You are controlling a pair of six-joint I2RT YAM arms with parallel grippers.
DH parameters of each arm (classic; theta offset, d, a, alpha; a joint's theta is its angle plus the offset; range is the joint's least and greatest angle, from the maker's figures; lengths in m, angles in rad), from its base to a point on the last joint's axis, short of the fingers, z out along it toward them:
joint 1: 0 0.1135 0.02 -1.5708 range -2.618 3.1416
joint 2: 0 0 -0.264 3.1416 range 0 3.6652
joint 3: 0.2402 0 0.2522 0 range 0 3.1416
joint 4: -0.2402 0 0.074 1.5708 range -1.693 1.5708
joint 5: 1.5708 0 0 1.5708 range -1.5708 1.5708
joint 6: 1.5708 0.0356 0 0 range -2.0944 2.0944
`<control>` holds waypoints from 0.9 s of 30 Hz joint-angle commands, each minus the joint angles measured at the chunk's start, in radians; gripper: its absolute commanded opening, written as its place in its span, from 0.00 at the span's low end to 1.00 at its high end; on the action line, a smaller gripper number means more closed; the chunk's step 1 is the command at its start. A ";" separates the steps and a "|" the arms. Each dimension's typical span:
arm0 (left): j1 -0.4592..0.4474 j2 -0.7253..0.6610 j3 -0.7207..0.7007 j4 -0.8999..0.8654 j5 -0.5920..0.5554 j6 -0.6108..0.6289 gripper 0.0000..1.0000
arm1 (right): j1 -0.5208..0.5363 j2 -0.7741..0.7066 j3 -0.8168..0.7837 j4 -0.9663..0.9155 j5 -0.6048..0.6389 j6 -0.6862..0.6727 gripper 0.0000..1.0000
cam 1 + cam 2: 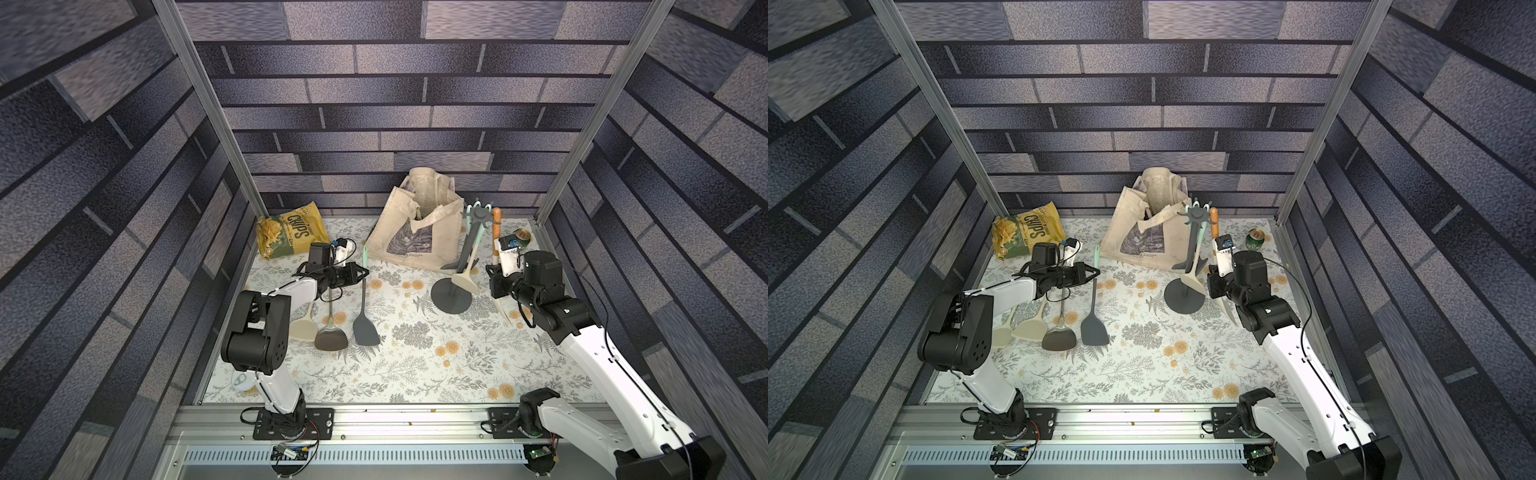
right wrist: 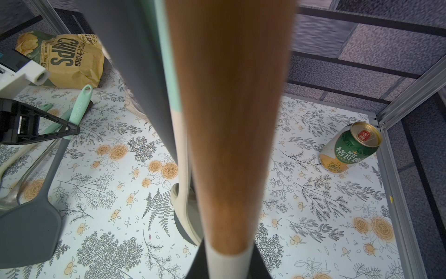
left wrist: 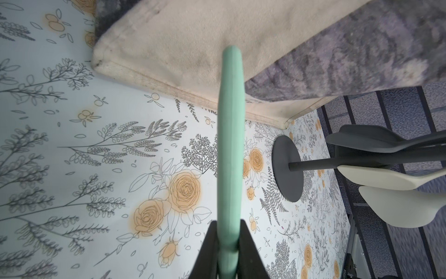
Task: Take the spatula off the kitchen utensil rack
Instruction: Place the spatula at the center of the board.
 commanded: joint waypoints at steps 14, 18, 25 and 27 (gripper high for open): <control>0.008 0.164 0.046 0.051 0.006 0.014 0.00 | 0.001 -0.016 -0.009 -0.013 -0.032 0.018 0.00; 0.010 0.196 0.029 0.088 0.001 0.000 0.00 | 0.002 -0.015 -0.009 -0.015 -0.023 0.015 0.00; 0.008 0.265 0.040 0.091 -0.012 -0.007 0.01 | 0.002 -0.005 -0.007 -0.020 -0.012 0.009 0.00; 0.007 0.281 0.043 0.091 -0.016 -0.013 0.04 | 0.001 0.000 -0.006 -0.020 -0.009 0.008 0.00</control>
